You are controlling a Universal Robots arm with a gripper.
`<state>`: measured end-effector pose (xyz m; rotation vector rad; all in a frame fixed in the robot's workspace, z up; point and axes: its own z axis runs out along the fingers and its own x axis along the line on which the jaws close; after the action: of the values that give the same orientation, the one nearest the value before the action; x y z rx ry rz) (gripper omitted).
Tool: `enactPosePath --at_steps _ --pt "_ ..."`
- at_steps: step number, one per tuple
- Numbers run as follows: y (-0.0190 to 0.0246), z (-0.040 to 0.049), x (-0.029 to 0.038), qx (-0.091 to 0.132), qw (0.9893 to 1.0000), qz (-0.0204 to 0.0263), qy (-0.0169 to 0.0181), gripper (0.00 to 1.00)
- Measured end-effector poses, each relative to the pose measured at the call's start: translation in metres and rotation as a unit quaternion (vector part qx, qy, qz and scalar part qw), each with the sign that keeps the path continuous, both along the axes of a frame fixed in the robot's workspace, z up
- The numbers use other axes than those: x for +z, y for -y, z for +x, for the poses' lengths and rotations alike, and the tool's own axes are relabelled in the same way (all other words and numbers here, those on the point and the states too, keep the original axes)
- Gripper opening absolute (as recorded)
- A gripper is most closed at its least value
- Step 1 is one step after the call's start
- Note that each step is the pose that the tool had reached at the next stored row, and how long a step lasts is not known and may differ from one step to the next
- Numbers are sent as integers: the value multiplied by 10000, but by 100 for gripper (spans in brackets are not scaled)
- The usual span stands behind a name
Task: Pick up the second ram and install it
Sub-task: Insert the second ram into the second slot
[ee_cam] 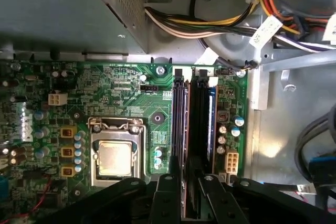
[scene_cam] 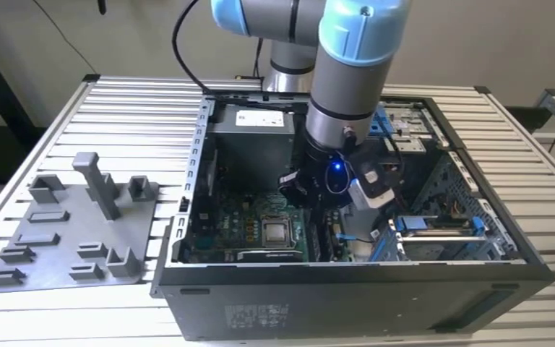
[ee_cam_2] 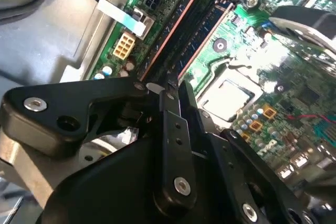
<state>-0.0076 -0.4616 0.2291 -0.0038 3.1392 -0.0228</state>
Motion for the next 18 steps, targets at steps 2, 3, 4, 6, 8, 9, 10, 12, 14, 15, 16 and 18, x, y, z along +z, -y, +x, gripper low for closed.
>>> enactPosePath --at_steps 2,3,4,6,8,9,10,12,14,15,16,18 --pt "0 0 91 0 10000 0 0 22" --pt "0 1 102 1 10000 -2 0 22" --pt "-1 1 99 1 10000 1 1 22" --pt "-1 1 100 1 10000 0 0 20" --pt "0 1 102 1 10000 -1 0 13" --pt "0 1 102 1 10000 0 0 11" --pt "-1 1 102 1 10000 0 0 11" --pt "0 0 102 2 10000 0 0 11" --pt "0 0 103 2 10000 0 0 11" --pt "0 1 104 2 10000 0 0 11" --pt "0 0 104 2 10000 0 0 11" --pt "0 1 104 3 10000 0 0 11"
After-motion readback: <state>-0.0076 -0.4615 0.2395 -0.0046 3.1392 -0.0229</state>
